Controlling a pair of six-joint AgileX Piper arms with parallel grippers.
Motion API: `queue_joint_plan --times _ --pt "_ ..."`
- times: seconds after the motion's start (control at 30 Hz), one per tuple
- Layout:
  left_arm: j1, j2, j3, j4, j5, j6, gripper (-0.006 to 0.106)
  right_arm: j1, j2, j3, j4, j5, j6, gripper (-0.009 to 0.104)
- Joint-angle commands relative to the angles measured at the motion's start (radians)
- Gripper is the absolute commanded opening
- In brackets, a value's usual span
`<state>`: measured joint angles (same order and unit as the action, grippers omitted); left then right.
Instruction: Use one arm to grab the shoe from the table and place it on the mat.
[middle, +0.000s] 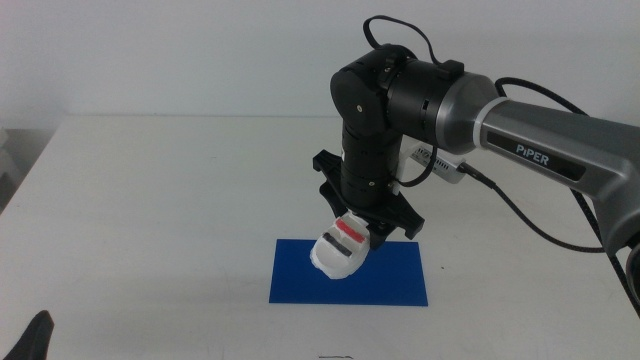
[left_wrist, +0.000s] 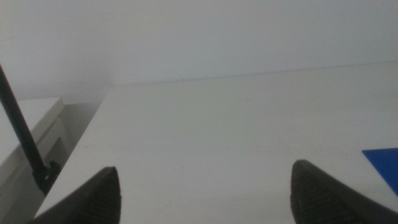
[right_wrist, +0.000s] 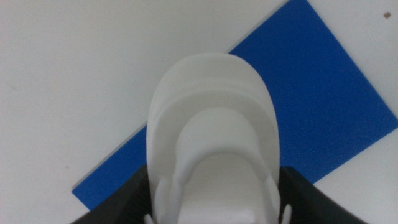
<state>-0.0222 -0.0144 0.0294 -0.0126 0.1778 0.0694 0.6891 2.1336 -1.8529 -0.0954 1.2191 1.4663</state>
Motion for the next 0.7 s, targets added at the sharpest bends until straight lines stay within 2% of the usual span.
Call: queue_joint_plan --times 0.0,0.3,0.4,0.53,0.67 --pt "-0.005 -0.016 -0.003 -0.009 -0.083 -0.015 0.094 -0.001 -0.065 -0.033 -0.025 0.029 0.026 -0.001" --pt "-0.005 -0.016 -0.003 -0.009 -0.083 -0.015 0.094 -0.001 -0.061 -0.033 -0.02 0.019 0.076 -0.001" --pt "-0.005 -0.016 -0.003 -0.009 -0.083 -0.015 0.094 -0.001 -0.061 -0.033 0.014 0.052 0.115 -0.001" --pt "-0.005 -0.016 -0.003 -0.009 -0.083 -0.015 0.094 -0.001 -0.061 -0.031 0.016 0.082 0.267 -0.001" --pt "-0.005 -0.016 -0.003 -0.009 -0.083 -0.015 0.094 0.008 -0.058 -0.031 0.024 0.082 0.526 -0.001"
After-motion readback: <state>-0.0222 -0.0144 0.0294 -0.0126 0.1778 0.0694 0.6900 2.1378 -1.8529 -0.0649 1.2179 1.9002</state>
